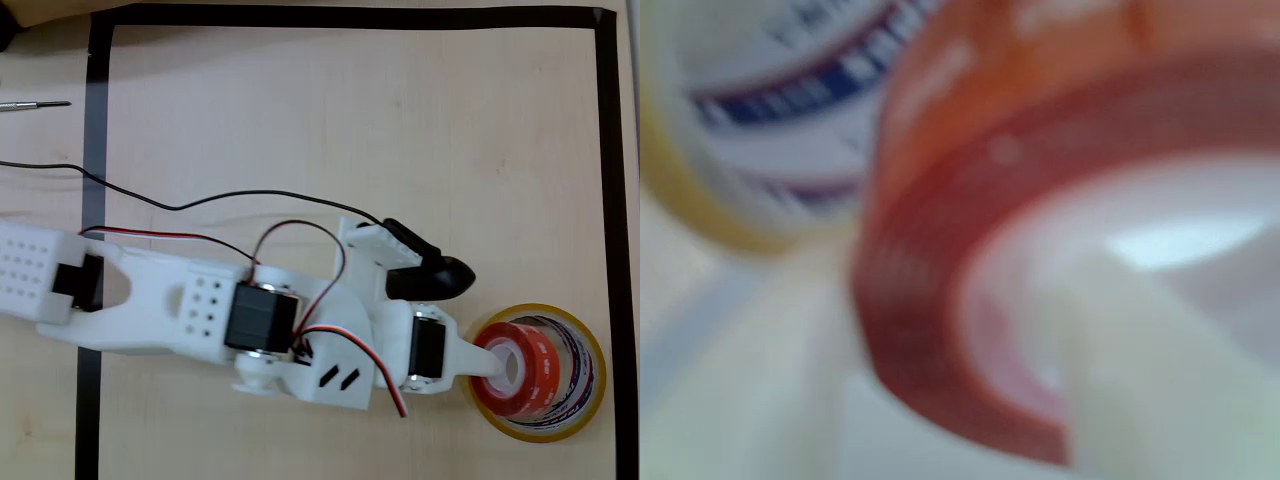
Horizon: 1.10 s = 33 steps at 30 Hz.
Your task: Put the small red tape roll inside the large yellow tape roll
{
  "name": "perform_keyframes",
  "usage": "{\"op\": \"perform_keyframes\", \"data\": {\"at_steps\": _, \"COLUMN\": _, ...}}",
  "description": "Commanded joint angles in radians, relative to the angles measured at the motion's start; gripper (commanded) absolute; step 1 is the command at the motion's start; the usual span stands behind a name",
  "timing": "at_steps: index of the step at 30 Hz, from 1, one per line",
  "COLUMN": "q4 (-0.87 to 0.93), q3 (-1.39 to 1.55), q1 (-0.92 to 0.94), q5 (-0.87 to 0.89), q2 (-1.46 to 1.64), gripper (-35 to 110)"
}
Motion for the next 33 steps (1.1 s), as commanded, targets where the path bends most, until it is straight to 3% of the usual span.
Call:
{"op": "perform_keyframes", "data": {"at_steps": 1, "q4": -0.1, "q3": -0.135, "q1": 0.02, "q5": 0.026, "q2": 0.051, "gripper": 0}}
{"op": "perform_keyframes", "data": {"at_steps": 18, "q4": -0.091, "q3": -0.161, "q1": 0.034, "q5": 0.069, "q2": 0.041, "gripper": 16}}
{"op": "perform_keyframes", "data": {"at_steps": 33, "q4": 0.54, "q3": -0.183, "q1": 0.017, "q5": 0.051, "q2": 0.482, "gripper": 12}}
